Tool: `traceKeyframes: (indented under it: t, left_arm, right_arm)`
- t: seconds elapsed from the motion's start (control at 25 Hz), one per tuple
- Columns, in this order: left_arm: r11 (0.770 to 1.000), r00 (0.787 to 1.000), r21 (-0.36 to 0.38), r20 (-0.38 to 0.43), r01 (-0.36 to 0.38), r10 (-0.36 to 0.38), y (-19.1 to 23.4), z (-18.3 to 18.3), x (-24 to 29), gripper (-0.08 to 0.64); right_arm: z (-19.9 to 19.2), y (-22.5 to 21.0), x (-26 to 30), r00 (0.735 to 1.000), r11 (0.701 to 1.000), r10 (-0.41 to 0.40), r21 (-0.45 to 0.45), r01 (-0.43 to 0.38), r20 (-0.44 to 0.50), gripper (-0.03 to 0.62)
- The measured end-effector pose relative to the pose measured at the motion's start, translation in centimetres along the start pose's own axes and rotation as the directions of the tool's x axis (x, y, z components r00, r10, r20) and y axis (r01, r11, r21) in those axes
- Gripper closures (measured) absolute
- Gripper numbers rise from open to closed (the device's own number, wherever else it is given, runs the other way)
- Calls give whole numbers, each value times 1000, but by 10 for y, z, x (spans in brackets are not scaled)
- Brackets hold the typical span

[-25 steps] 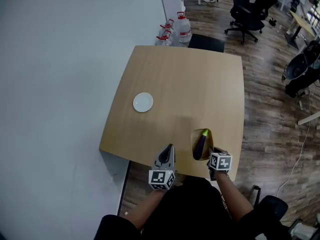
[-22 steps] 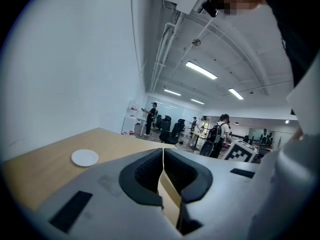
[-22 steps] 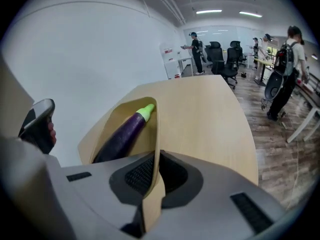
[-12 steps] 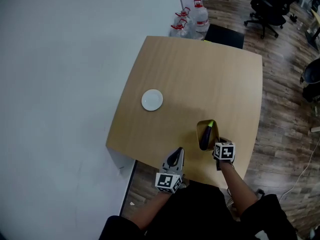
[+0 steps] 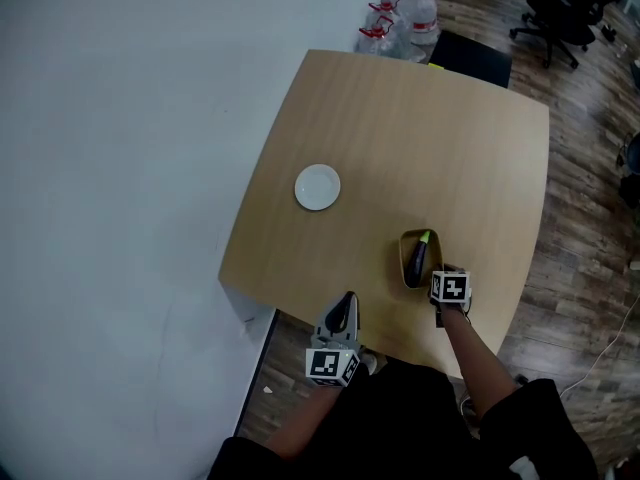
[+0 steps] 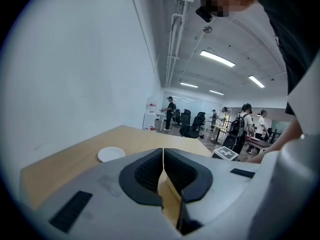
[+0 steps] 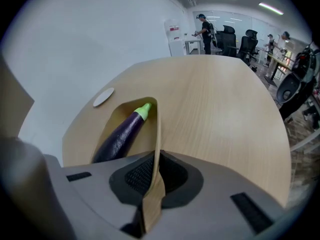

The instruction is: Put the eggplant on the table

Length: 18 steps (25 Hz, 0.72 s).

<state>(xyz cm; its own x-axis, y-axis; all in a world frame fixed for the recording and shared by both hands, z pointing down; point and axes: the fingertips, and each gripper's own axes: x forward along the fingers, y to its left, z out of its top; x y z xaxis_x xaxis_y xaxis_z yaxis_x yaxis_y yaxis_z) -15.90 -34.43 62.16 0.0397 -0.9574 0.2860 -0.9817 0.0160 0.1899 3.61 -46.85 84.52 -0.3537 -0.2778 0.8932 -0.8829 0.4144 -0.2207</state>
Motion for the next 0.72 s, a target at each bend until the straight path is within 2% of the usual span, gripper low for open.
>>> traceKeyframes:
  t: [0.12, 0.16, 0.2, 0.32, 0.52, 0.72]
  left_arm:
    - [1000, 1000, -9, -16, 7, -7, 2, -7, -2, 541]
    - [1000, 1000, -10, -22, 10, -10, 4, -10, -4, 541]
    - [1000, 1000, -17, -25, 10, -10, 6, -12, -7, 541]
    - [999, 1000, -47, -18, 1, -2, 12, -12, -16, 541]
    - [999, 1000, -50, 12, 18, -17, 12, -2, -23, 541]
    - [994, 997, -90, 62, 59, -53, 7, 10, -42, 541]
  right_arm:
    - [0, -1, 5, 1000, 999, -9, 32, 9, 10, 522]
    - [2, -1, 5, 1000, 999, -15, 33, 15, 21, 504]
    - [3, 1, 4, 999, 999, -20, 28, 19, 31, 457]
    - [6, 5, -6, 998, 999, -17, 34, 15, 64, 413]
    - [19, 13, -33, 991, 999, 9, 40, -14, 132, 400]
    - [22, 30, -75, 974, 999, 27, 32, -35, 224, 400]
